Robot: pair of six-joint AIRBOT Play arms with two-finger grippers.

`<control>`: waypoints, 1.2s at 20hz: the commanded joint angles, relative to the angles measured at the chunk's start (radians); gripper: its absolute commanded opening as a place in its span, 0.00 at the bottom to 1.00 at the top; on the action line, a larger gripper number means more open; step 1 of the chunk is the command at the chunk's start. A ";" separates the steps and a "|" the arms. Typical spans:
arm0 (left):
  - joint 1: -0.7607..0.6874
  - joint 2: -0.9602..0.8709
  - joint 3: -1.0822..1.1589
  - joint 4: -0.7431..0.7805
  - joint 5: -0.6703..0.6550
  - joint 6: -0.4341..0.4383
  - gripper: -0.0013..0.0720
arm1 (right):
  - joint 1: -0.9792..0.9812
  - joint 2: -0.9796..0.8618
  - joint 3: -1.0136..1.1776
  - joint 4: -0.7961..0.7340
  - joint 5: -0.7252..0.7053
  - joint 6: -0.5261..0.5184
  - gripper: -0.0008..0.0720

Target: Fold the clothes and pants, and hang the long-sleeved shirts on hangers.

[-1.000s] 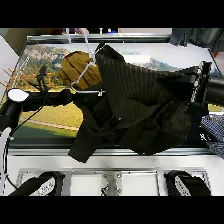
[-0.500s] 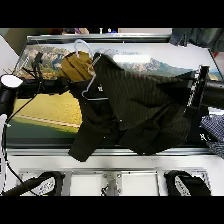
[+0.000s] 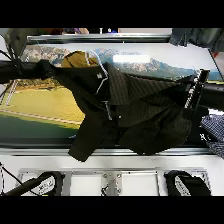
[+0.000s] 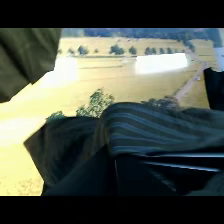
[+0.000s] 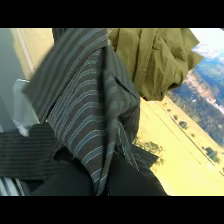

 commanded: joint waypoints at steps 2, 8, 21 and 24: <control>-0.070 0.103 0.072 0.023 -0.035 -0.005 0.04 | 0.006 0.000 0.000 0.053 0.036 0.004 0.03; -0.156 0.354 -0.156 0.177 0.046 -0.110 0.04 | 0.006 0.000 0.000 0.098 0.234 0.063 0.03; -0.777 0.468 -0.523 0.181 0.494 -0.311 0.04 | 0.125 0.000 -0.002 0.121 0.442 0.063 0.03; -0.779 0.375 -0.523 0.181 0.513 -0.310 0.04 | 0.127 0.002 -0.002 0.145 0.442 0.063 0.03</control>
